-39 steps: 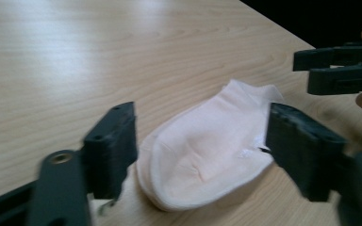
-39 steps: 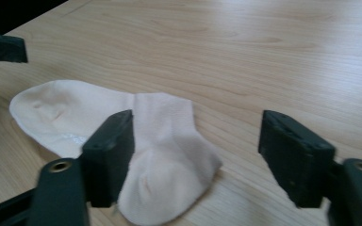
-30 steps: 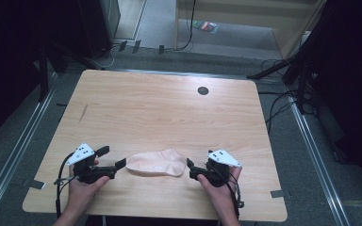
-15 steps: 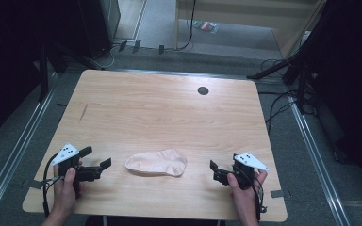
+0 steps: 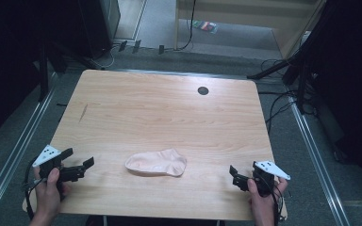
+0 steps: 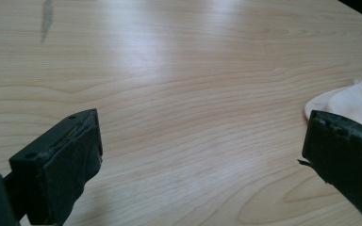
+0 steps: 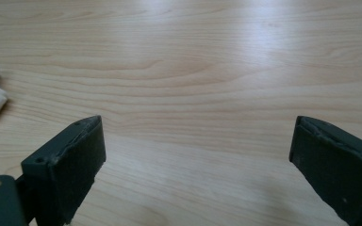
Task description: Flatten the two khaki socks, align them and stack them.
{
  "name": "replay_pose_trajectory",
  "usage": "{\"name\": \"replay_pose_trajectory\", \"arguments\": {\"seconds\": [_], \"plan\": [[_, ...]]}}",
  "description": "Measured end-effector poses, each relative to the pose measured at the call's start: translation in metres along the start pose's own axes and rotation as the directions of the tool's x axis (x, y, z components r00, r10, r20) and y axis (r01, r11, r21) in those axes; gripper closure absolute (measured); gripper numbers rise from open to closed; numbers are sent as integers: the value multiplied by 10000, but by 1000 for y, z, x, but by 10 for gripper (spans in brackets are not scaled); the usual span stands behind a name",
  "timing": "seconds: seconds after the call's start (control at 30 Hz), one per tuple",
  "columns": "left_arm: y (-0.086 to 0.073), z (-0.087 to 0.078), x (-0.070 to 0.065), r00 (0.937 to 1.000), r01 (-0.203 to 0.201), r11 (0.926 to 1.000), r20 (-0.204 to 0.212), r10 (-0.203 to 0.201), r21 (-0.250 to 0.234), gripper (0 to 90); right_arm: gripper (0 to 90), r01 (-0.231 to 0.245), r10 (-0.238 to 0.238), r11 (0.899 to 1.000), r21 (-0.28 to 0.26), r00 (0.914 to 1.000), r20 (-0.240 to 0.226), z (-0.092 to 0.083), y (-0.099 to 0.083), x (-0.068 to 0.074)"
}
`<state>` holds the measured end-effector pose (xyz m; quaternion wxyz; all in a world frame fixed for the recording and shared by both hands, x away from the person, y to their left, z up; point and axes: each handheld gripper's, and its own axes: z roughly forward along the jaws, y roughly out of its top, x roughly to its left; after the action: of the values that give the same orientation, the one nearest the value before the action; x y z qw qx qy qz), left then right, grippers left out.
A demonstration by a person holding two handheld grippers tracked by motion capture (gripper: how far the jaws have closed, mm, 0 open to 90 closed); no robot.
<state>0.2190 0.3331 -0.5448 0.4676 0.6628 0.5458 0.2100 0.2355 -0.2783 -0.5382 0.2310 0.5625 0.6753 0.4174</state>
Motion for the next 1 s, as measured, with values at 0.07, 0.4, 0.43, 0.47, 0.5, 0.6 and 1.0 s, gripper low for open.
{"name": "replay_pose_trajectory", "arguments": {"seconds": [0.07,0.4,0.43,0.47,0.5,0.6,1.0], "plan": [[-1,-2,4,10000,51,10000,-69,-51,-17,0,41,-44,44,10000,0,9999,151,-3,-2,-5],[-3,-9,19,9976,0,10000,-699,5,64,0,41,-326,333,9994,-104,9964,780,-16,-10,-35],[-3,-10,21,9972,-3,10000,-747,7,47,0,41,-348,357,9993,-130,9961,809,-17,-11,-37],[-3,-11,22,9963,-60,10000,-856,63,47,0,41,-433,444,9989,-153,9953,856,-19,-11,-39],[-4,-12,24,9959,-42,10000,-909,45,32,0,41,-411,425,9990,-179,9948,922,-20,-11,-41],[-5,-14,27,9949,-17,10000,-1009,17,2,0,44,-559,579,9982,-224,9930,1026,-23,-13,-45],[-10,-15,31,9952,361,9991,-906,-379,-204,0,44,-497,474,9986,169,9919,1180,-19,-17,-45]]}}
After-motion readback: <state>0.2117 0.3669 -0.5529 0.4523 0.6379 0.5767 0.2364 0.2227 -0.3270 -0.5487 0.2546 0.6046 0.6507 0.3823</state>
